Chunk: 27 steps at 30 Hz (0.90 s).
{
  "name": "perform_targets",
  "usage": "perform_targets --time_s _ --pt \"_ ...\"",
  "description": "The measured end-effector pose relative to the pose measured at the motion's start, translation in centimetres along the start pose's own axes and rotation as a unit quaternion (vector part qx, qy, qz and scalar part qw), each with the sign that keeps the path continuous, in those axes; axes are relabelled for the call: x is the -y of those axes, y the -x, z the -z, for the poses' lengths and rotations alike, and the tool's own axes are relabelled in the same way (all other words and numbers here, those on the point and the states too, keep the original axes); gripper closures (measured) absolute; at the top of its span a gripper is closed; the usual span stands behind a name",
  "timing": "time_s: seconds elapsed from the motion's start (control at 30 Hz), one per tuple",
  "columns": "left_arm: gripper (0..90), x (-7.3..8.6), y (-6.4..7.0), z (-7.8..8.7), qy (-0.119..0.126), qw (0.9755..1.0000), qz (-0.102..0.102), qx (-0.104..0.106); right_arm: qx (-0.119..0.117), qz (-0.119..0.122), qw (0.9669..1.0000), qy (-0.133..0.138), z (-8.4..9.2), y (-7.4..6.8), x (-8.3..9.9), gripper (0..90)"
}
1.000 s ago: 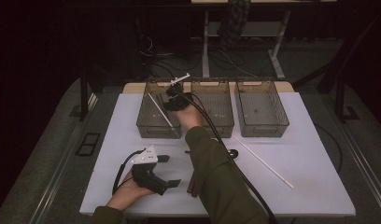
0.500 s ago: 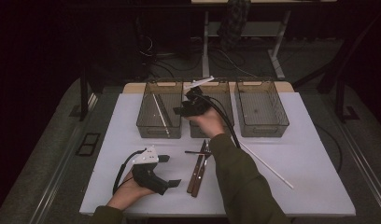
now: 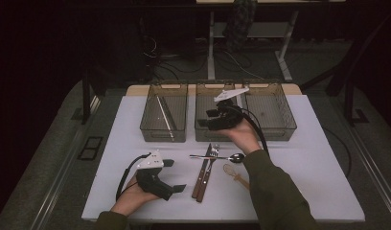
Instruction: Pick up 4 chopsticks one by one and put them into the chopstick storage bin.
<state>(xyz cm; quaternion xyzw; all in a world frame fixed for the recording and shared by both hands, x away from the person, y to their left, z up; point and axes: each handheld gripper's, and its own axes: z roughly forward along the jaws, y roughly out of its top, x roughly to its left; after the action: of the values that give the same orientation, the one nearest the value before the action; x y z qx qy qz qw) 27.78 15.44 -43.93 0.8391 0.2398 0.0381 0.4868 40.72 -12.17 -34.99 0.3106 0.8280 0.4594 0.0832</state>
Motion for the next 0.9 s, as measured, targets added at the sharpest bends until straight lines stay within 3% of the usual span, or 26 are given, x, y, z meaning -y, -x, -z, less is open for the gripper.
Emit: perform_targets --time_s 0.47,0.67,0.9 --pt "0.0 0.2 -0.1 -0.2 -0.008 0.9998 0.005 -0.017 0.009 0.003 0.9999 0.014 5.4 1.2 4.8 39.3" --pt "0.0 0.3 0.0 -0.2 -0.014 0.9997 0.002 -0.02 0.015 -0.007 0.9998 0.006 7.3 2.0 7.9 39.3" --pt "0.0 0.3 0.1 -0.2 -0.016 0.9997 -0.001 -0.018 0.019 -0.009 0.9997 -0.009 9.5 2.4 10.1 39.4"
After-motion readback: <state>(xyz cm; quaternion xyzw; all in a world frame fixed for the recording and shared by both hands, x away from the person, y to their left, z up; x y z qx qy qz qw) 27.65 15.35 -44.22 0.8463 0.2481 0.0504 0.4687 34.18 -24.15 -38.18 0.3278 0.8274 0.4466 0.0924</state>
